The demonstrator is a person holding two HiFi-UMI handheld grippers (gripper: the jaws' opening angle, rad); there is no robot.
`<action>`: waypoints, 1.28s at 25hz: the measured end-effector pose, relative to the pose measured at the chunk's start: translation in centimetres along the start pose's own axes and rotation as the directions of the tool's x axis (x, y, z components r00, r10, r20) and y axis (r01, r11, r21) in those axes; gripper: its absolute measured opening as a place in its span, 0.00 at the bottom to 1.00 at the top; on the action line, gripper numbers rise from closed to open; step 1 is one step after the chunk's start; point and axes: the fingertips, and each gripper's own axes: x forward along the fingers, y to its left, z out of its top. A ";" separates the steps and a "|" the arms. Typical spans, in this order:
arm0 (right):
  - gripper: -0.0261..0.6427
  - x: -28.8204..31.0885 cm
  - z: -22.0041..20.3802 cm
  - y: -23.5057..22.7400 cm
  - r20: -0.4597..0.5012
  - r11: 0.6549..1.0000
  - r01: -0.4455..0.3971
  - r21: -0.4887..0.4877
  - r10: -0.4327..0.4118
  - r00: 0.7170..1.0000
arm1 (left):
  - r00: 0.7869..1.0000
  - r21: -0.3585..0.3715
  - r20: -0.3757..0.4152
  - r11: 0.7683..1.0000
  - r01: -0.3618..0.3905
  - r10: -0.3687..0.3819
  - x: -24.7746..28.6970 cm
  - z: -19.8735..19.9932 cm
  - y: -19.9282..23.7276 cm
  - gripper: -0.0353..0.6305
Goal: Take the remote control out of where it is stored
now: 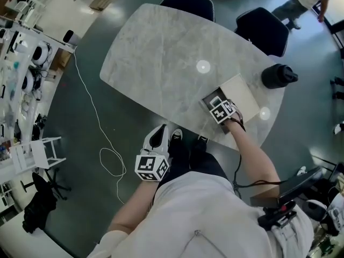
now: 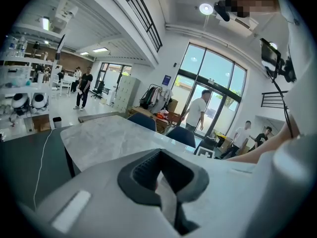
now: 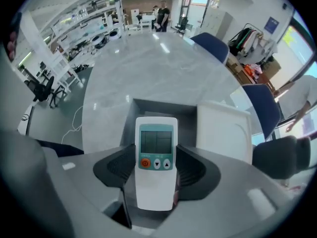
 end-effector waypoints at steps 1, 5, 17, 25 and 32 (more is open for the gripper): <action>0.46 -1.0 0.3 -0.2 0.038 0.999 0.005 0.032 -0.006 0.999 | 1.000 0.009 -0.002 1.000 0.010 -0.010 0.4 0.3 0.1 0.05; 0.46 -6.4 1.7 -0.3 0.196 0.989 -0.003 0.150 -0.027 0.980 | 0.998 0.055 -0.005 0.996 0.068 -0.068 1.9 1.8 -0.8 0.05; 0.46 -27.5 0.5 -4.8 0.632 0.887 -0.006 0.461 -0.324 0.704 | 0.908 0.263 0.027 0.879 0.397 -0.418 9.6 9.0 -13.2 0.05; 0.46 -40.9 -4.0 -4.7 0.709 0.790 -0.019 0.613 -0.540 0.453 | 0.794 0.331 0.108 0.774 0.539 -0.599 8.0 15.8 -22.1 0.05; 0.46 -45.3 -6.3 -3.4 0.713 0.753 -0.024 0.657 -0.611 0.344 | 0.736 0.372 0.148 0.727 0.577 -0.660 4.9 17.7 -26.0 0.05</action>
